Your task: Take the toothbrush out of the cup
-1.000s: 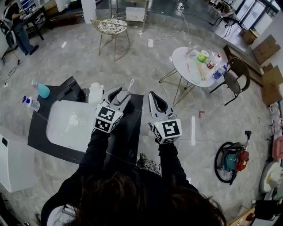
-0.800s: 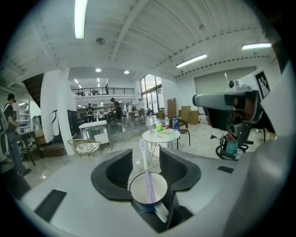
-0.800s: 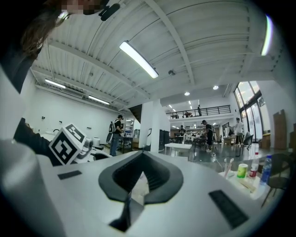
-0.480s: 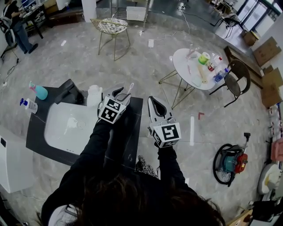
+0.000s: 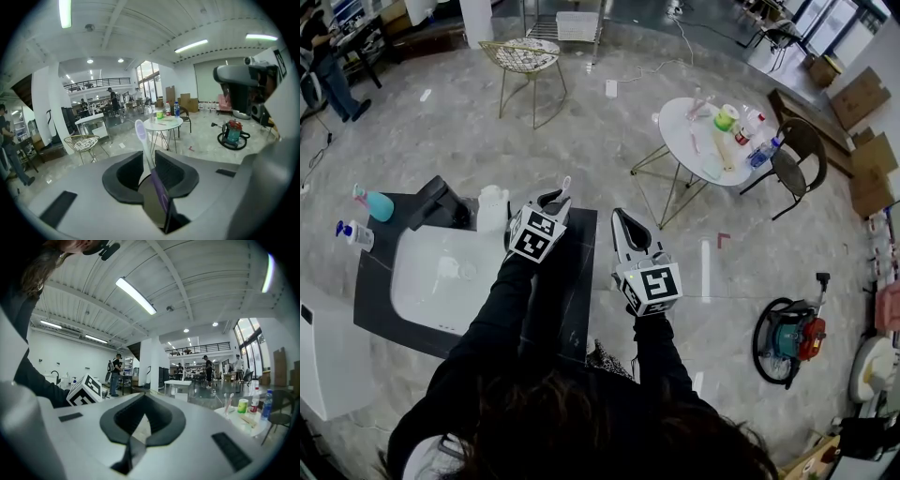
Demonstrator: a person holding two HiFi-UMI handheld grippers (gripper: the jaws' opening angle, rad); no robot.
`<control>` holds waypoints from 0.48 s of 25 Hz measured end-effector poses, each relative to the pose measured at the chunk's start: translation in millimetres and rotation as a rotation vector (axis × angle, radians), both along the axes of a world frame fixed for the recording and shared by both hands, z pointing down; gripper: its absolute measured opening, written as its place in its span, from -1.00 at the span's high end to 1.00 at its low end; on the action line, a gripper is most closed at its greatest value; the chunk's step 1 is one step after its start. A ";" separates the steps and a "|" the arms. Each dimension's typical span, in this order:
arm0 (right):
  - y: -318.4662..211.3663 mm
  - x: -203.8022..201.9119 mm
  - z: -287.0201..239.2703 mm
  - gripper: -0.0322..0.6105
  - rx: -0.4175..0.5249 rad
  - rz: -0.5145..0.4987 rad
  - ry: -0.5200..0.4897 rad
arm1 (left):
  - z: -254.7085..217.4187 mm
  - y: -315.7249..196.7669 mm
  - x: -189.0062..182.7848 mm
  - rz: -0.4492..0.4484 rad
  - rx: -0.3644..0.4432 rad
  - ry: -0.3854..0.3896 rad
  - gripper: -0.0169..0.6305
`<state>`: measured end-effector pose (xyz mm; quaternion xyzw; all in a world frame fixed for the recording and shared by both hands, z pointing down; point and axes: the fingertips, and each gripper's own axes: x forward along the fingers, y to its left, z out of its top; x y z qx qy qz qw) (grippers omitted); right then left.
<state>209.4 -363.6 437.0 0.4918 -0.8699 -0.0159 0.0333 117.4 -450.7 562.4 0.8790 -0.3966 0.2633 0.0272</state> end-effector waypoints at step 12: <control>0.2 -7.5 0.7 0.89 -0.001 -0.019 0.007 | -20.0 3.0 -5.8 -0.002 -0.002 0.124 0.87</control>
